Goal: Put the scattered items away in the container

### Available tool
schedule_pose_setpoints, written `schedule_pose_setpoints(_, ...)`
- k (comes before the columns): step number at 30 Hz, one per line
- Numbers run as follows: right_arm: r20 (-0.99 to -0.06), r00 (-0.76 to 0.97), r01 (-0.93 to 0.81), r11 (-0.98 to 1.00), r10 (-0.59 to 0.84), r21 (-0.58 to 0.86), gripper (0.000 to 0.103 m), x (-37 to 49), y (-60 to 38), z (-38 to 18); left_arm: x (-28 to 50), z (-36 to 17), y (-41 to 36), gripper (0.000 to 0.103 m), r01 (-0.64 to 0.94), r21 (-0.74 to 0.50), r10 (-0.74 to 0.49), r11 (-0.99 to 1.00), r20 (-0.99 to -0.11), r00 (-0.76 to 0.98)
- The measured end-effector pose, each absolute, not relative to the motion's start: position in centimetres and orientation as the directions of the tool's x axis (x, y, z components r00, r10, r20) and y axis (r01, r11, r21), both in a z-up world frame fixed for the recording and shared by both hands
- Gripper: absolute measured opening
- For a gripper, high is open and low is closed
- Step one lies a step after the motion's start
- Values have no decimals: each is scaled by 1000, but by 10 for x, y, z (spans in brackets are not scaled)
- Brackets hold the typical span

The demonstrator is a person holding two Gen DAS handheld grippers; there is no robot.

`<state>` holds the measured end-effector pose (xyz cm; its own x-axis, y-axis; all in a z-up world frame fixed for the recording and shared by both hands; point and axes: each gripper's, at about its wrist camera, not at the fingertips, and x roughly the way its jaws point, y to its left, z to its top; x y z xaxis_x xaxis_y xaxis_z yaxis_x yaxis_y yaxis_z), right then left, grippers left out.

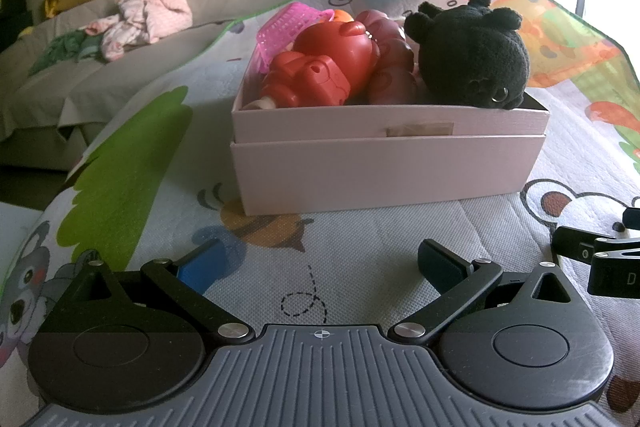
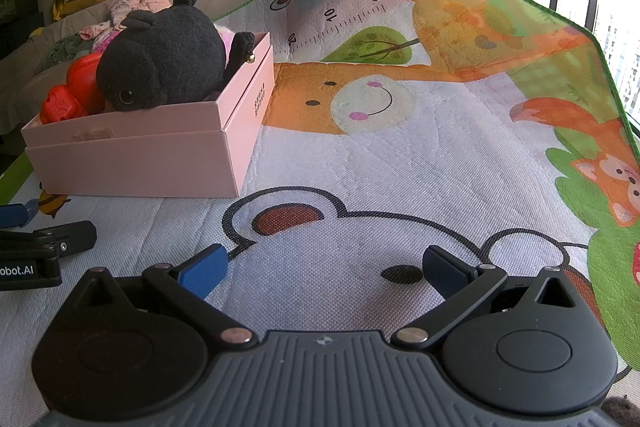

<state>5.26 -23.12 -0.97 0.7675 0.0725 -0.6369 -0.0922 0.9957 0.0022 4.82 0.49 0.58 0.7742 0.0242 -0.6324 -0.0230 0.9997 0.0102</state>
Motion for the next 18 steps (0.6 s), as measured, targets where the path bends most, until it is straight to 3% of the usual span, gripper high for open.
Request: schedule_pose_setpoints(18,-637,767,-92,996,72,2,103,53,-231,-10,45,11,-2,103,-15,10,18,1000,-656,755)
